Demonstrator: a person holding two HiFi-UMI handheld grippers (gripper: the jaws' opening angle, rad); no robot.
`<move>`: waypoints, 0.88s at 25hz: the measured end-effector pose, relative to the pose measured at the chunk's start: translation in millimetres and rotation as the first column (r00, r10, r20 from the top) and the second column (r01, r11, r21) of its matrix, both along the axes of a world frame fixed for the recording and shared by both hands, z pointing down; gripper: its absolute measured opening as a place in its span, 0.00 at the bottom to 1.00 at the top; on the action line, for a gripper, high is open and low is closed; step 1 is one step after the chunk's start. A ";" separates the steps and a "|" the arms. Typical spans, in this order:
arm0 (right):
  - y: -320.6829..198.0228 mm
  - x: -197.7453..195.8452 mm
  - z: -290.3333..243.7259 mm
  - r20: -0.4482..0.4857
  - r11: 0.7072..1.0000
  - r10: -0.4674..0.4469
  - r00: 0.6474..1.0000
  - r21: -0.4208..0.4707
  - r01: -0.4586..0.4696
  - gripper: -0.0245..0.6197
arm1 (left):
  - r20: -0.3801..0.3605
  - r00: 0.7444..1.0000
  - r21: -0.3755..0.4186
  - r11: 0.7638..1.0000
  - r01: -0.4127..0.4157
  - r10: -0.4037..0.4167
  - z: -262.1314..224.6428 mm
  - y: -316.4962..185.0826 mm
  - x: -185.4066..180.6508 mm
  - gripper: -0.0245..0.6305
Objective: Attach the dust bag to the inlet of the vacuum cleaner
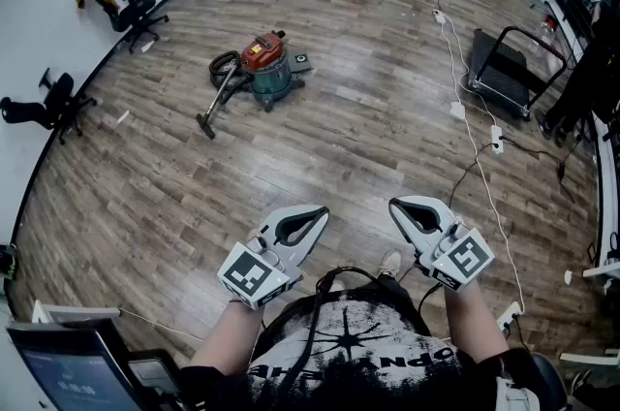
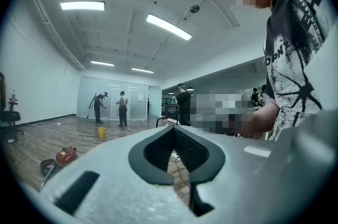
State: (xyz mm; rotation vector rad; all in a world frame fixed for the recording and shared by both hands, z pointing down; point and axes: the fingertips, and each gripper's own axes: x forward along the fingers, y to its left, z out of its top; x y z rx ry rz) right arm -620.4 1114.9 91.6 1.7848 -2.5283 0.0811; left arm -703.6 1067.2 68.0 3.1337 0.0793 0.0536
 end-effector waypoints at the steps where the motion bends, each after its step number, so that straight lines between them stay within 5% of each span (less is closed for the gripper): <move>1: 0.1 3.2 -0.6 -0.006 1.000 0.002 1.000 0.001 -0.002 0.05 | 0.006 1.000 -0.003 1.000 0.002 -0.002 0.8 0.4 0.7 0.04; 5: 2.3 14.0 -4.6 -0.010 1.000 0.011 1.000 0.004 -0.011 0.05 | 0.069 0.998 -0.026 1.000 0.014 -0.012 8.3 2.6 1.0 0.04; 8: 0.6 12.9 -7.1 -0.011 1.000 0.010 1.000 0.006 -0.010 0.05 | 0.027 1.000 -0.013 1.000 0.000 0.001 1.2 2.8 1.6 0.04; 12: -0.6 6.1 -8.2 -0.018 1.000 0.002 1.000 0.007 -0.002 0.05 | 0.095 0.995 -0.035 0.999 0.016 -0.013 10.7 2.8 -4.2 0.04; 19: 7.1 16.6 -16.3 0.063 0.999 0.027 0.998 0.032 -0.029 0.05 | 0.047 0.999 -0.027 1.000 -0.008 0.009 8.0 7.7 1.5 0.04; 22: 10.8 18.0 -12.7 0.065 0.999 0.036 0.997 0.021 -0.037 0.05 | 0.089 0.996 -0.041 0.999 -0.005 0.008 13.5 7.3 2.0 0.04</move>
